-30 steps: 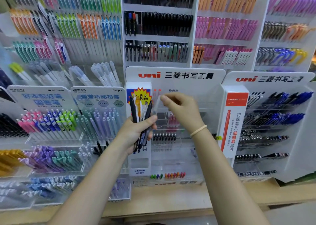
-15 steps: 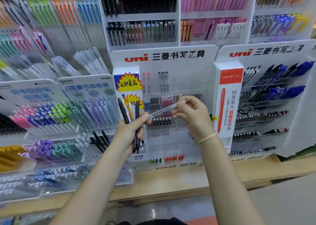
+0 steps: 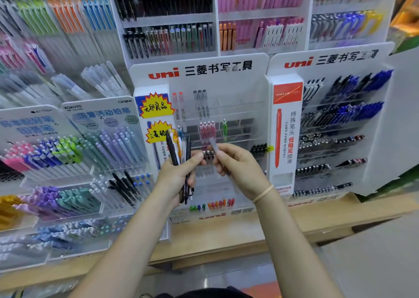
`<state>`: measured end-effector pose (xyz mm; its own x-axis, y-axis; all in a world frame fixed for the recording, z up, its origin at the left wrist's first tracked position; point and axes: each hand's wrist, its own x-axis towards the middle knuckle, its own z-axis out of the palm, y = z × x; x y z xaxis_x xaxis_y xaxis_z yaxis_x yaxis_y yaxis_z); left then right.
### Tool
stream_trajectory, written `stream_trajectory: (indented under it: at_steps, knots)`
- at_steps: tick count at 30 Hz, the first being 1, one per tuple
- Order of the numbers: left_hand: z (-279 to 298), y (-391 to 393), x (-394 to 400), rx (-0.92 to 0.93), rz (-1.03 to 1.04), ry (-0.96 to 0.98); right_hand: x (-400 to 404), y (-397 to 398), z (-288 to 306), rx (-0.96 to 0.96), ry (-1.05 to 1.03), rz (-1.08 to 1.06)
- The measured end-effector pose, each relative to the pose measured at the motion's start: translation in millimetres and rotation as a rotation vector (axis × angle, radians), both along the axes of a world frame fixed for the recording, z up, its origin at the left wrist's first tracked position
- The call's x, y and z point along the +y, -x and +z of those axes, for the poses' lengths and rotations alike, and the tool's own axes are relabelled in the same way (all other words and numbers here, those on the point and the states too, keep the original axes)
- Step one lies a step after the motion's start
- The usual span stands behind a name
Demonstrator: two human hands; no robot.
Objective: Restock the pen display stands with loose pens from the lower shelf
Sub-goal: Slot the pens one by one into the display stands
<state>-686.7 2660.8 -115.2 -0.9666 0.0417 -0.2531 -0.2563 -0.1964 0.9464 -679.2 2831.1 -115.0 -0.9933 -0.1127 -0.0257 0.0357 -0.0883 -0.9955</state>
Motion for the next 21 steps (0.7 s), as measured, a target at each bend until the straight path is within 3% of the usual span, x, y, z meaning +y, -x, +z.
stream_trajectory:
  at_steps: [16, 21]
  knots:
    - [35.7, 14.6, 21.6, 0.144, -0.068, 0.036, 6.7, 28.7, 54.5, 0.146, -0.032, -0.151]
    - [40.8, 27.0, 22.6, 0.074, 0.054, -0.021, 12.2, 46.9, 91.0, 0.301, -0.053, -0.266]
